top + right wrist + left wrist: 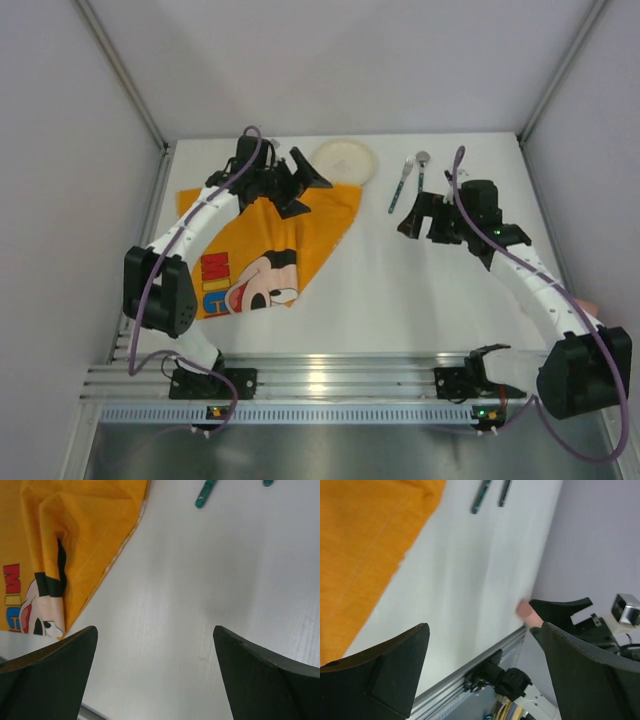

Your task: Set the dinner table for one person

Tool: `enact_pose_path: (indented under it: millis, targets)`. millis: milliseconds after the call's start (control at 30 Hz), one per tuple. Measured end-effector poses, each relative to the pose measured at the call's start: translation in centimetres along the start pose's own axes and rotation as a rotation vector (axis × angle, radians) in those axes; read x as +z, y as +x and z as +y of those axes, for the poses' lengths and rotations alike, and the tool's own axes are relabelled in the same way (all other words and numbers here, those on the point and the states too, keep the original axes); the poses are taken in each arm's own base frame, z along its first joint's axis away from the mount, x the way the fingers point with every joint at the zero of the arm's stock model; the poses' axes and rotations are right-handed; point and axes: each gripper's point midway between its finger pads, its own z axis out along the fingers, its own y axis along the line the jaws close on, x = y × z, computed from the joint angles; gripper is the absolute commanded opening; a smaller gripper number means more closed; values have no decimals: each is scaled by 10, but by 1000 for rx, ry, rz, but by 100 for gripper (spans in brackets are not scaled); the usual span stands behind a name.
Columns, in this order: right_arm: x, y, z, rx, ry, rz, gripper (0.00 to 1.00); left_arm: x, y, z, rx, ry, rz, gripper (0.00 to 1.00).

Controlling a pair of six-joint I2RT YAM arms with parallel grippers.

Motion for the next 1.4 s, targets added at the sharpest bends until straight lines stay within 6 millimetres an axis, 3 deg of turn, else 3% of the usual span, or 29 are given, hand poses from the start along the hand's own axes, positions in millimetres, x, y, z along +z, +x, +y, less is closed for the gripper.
enact_pose_path:
  millis: [167, 300, 400, 567, 667, 833, 1000, 1167, 1200, 1267, 1300, 1400]
  targets:
    - [20, 33, 57, -16, -191, 125, 100, -19, -3, 62, -38, -195, -30, 98]
    - [41, 64, 99, -5, -309, 227, 100, -58, -6, 107, -35, -353, -89, 98]
    - [67, 92, 113, 32, -321, 333, 100, -97, -10, 136, -50, -424, -157, 98]
    - [118, 120, 114, 106, -271, 458, 100, -150, -2, 190, -112, -566, -231, 99]
    - [145, 130, 117, 144, -240, 498, 100, -161, 15, 208, -103, -629, -220, 99]
    - [173, 125, 150, 174, -268, 490, 100, -173, 43, 244, -118, -752, -179, 98]
    - [190, 133, 187, 201, -305, 508, 100, -180, 40, 261, -148, -820, -184, 98]
    - [191, 142, 203, 224, -314, 525, 100, -177, 40, 292, -226, -908, -132, 99]
    - [191, 142, 203, 229, -311, 525, 95, -175, 40, 299, -240, -928, -117, 98]
    - [192, 142, 203, 236, -305, 524, 77, -168, 42, 321, -282, -971, -60, 97]
    - [193, 143, 201, 237, -295, 523, 51, -164, 43, 331, -303, -987, -32, 97]
    - [200, 153, 193, 246, -266, 539, 12, -155, 47, 350, -377, -979, 48, 97]
